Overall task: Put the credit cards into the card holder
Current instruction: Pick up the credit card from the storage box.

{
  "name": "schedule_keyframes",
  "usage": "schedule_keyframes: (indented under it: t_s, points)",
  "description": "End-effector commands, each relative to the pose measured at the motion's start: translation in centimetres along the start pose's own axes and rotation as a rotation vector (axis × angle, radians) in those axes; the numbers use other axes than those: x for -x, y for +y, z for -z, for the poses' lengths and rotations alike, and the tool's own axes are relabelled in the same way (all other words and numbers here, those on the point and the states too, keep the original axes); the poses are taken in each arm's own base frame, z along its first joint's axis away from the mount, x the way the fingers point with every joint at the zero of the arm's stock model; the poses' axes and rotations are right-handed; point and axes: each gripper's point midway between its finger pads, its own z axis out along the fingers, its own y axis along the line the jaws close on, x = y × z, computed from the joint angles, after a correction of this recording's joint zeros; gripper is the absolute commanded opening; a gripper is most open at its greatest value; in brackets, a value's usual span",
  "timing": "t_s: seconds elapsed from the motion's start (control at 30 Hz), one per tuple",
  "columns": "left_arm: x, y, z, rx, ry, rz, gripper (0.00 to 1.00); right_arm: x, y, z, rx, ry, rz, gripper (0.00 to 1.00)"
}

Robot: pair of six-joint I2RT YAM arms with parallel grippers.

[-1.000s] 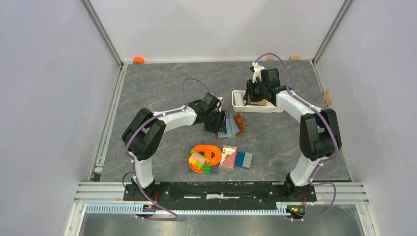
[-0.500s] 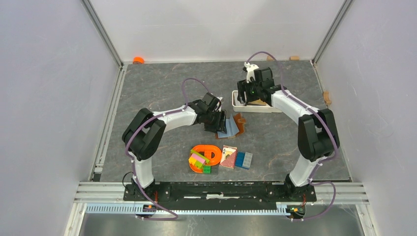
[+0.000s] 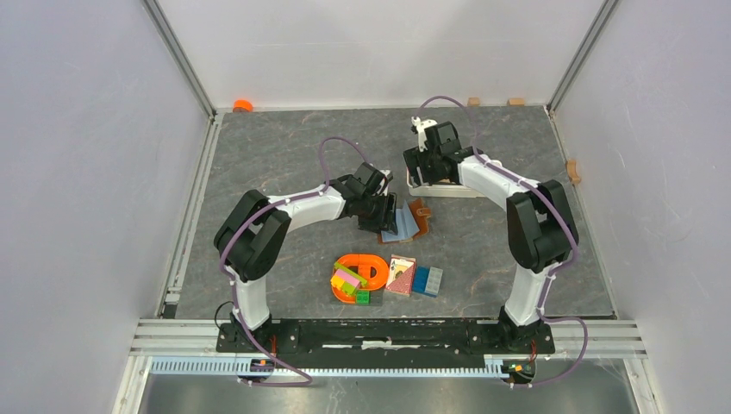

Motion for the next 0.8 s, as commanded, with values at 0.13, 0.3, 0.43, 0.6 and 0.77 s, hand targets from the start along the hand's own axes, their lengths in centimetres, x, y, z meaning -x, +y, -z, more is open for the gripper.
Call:
schedule_keyframes:
  t_s: [0.13,0.3,0.43,0.6,0.77]
  points:
    - [0.9,-0.2,0.3,0.002,-0.019,-0.031,0.62,2.3,-1.0,-0.6,-0.094,-0.055,-0.051,0.80]
    - [1.0,-0.3,0.4,-0.001,-0.023,-0.032,0.62,2.1,-1.2,-1.8,-0.126,-0.035,-0.051,0.80]
    - [1.0,-0.3,0.4,-0.002,-0.022,-0.032,0.62,0.7,-1.3,-2.9,-0.189,0.008,-0.033,0.80]
    - [1.0,-0.4,0.5,-0.004,-0.024,-0.033,0.62,-0.5,-1.6,-3.7,-0.243,0.042,-0.012,0.80]
    - [1.2,-0.5,0.6,-0.007,-0.028,-0.034,0.62,0.7,-1.8,-2.5,-0.261,0.012,-0.007,0.79]
